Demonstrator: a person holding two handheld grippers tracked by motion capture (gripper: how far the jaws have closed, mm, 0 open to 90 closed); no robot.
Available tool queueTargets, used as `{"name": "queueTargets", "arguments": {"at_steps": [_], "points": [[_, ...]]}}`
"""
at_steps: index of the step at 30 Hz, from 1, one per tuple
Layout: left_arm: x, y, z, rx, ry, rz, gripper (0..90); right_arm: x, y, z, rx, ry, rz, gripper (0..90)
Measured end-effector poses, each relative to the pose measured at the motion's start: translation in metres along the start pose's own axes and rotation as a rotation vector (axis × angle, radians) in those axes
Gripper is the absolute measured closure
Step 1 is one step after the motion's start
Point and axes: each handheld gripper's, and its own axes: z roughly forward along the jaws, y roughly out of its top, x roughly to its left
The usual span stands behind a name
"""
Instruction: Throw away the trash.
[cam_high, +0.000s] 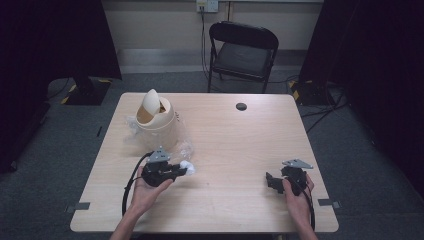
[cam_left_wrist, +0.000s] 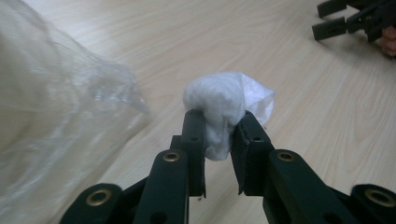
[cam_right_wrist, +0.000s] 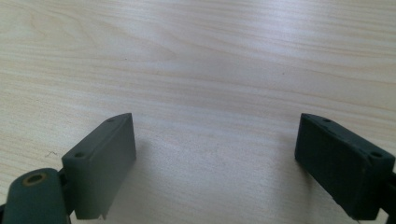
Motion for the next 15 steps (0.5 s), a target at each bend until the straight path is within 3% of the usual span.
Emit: {"name": "queueTargets", "arguments": {"at_steps": [4,9,15], "points": [[0.006,0.001,-0.012,-0.007,0.019,-0.004,76.3,0.0,0.0,0.0,0.0,0.0,0.0,11.6],[0.017,0.003,-0.032,-0.06,0.041,-0.035,76.4,0.0,0.0,0.0,0.0,0.0,0.0,11.6],[0.026,0.0,-0.047,-0.086,0.065,-0.07,76.3,0.0,0.0,0.0,0.0,0.0,0.0,11.6]]}}
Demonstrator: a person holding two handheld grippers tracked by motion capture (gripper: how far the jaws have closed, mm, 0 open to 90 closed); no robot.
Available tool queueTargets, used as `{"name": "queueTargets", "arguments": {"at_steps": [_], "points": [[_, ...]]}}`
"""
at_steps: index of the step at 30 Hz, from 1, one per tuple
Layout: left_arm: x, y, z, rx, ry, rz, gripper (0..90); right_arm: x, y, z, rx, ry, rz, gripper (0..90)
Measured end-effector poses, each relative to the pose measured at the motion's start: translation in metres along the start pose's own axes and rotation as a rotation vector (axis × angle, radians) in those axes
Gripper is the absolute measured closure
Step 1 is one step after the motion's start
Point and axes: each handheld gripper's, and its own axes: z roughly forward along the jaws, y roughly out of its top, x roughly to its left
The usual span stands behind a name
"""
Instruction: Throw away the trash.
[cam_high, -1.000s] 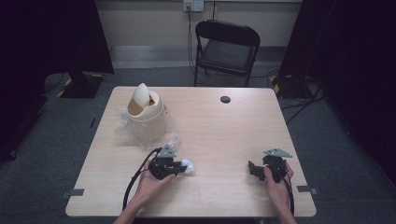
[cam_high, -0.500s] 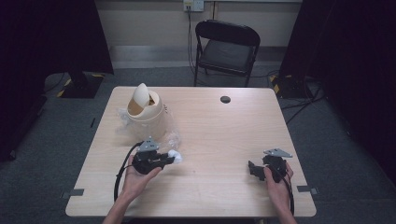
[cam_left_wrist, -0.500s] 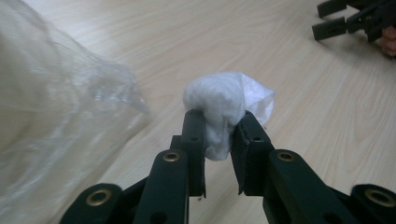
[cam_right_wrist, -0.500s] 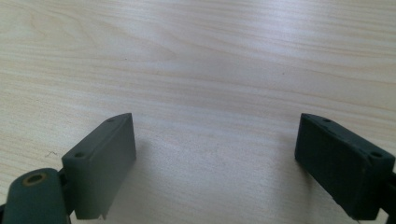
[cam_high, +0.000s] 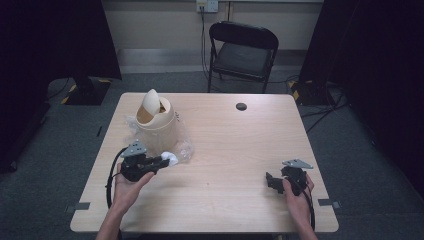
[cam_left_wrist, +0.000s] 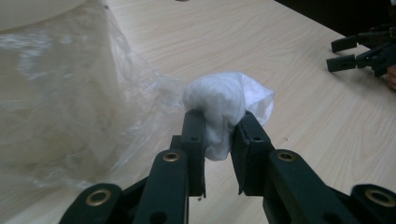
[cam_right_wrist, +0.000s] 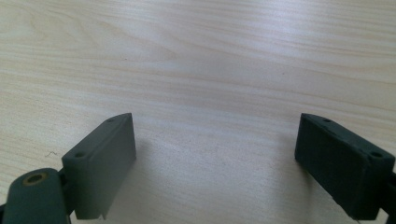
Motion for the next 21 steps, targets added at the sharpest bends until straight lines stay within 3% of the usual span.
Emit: {"name": "queueTargets", "arguments": {"at_steps": [7,15,21], "points": [[0.01,0.001,-0.017,-0.005,0.041,0.003,76.2,0.0,0.0,0.0,0.0,0.0,0.0,11.6],[0.018,0.008,-0.028,-0.048,0.065,-0.013,76.2,0.0,0.0,0.0,0.0,0.0,0.0,11.6],[0.032,0.021,-0.04,-0.061,0.097,-0.014,76.2,0.0,0.0,0.0,0.0,0.0,0.0,11.6]]}}
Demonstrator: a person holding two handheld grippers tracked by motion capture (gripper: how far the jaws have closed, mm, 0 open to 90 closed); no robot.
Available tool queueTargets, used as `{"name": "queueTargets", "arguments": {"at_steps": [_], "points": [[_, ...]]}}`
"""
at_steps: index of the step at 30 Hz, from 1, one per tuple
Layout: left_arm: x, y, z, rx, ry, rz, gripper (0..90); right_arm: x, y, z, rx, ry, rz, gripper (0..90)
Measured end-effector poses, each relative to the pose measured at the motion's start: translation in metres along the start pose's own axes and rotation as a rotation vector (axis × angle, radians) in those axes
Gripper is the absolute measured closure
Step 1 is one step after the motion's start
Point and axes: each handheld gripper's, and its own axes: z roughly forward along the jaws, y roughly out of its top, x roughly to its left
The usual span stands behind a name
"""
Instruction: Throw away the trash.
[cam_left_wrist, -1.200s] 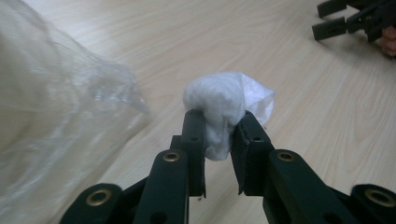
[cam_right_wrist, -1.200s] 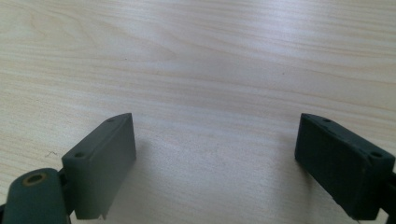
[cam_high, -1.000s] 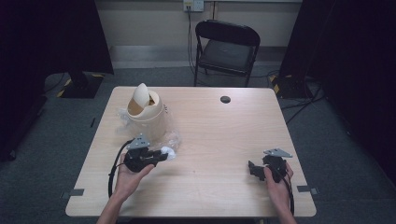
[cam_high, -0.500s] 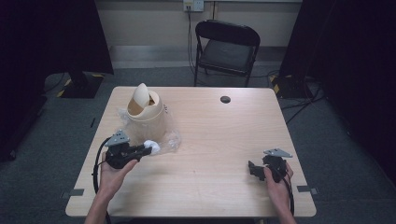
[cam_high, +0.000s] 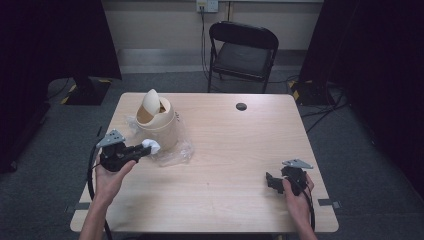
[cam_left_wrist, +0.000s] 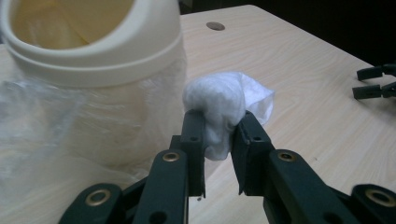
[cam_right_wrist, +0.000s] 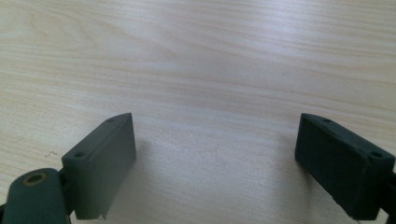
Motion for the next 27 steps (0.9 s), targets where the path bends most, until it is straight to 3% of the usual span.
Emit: {"name": "queueTargets", "arguments": {"at_steps": [10,16,18,22,27], "points": [[0.01,0.017,-0.002,-0.012,0.019,0.023,76.2,0.0,0.0,0.0,0.0,0.0,0.0,11.6],[0.026,0.027,-0.005,-0.058,0.016,-0.038,76.2,0.0,0.0,0.0,0.0,0.0,0.0,11.6],[0.033,0.034,-0.003,-0.049,0.048,-0.03,76.2,0.0,0.0,0.0,0.0,0.0,0.0,11.6],[0.045,0.043,-0.003,-0.052,0.066,-0.048,76.2,0.0,0.0,0.0,0.0,0.0,0.0,11.6],[0.06,0.049,0.003,-0.02,0.095,-0.046,76.2,0.0,0.0,0.0,0.0,0.0,0.0,11.6]]}}
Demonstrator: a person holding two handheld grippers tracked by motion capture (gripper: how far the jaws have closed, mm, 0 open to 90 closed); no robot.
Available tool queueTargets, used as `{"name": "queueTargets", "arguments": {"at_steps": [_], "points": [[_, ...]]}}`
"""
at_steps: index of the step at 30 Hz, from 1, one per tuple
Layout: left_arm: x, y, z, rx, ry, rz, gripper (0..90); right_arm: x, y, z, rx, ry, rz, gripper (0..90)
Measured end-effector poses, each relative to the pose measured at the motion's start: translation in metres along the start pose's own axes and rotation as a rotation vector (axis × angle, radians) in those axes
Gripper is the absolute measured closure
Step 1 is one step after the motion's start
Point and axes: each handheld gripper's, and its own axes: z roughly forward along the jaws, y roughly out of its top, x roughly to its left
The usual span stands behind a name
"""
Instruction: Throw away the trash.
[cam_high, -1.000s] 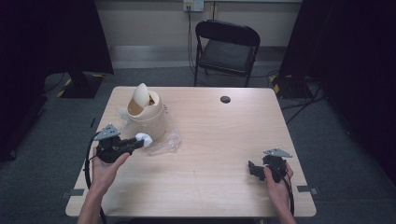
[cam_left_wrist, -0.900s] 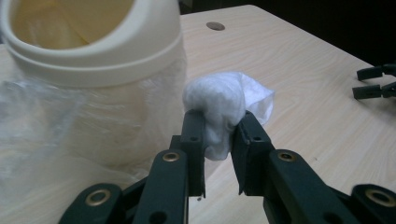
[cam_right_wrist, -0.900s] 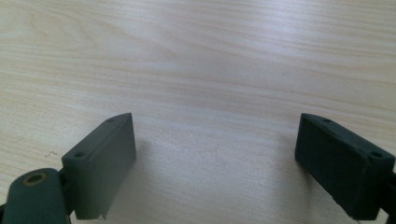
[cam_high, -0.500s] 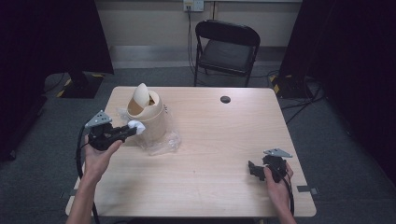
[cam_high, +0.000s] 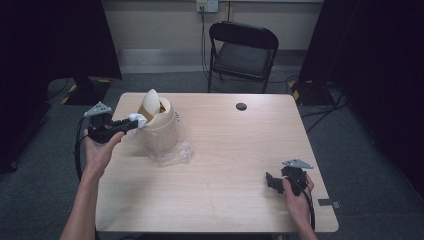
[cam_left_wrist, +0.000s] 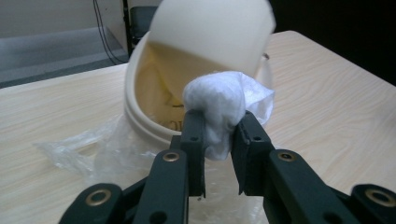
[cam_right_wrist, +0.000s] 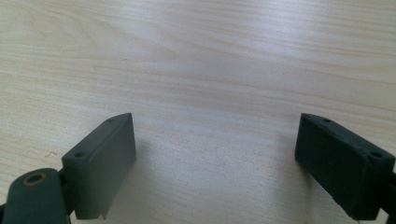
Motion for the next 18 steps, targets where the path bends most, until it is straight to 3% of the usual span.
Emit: {"name": "queueTargets", "arguments": {"at_steps": [4,11,18], "points": [[0.004,0.002,0.006,-0.01,0.008,0.002,76.3,0.0,0.0,0.0,0.0,0.0,0.0,11.5],[0.011,-0.001,0.021,0.024,0.026,-0.026,76.3,0.0,0.0,0.0,0.0,0.0,0.0,11.6],[0.011,0.01,0.033,0.057,0.026,0.011,76.3,0.0,0.0,0.0,0.0,0.0,0.0,11.6]]}}
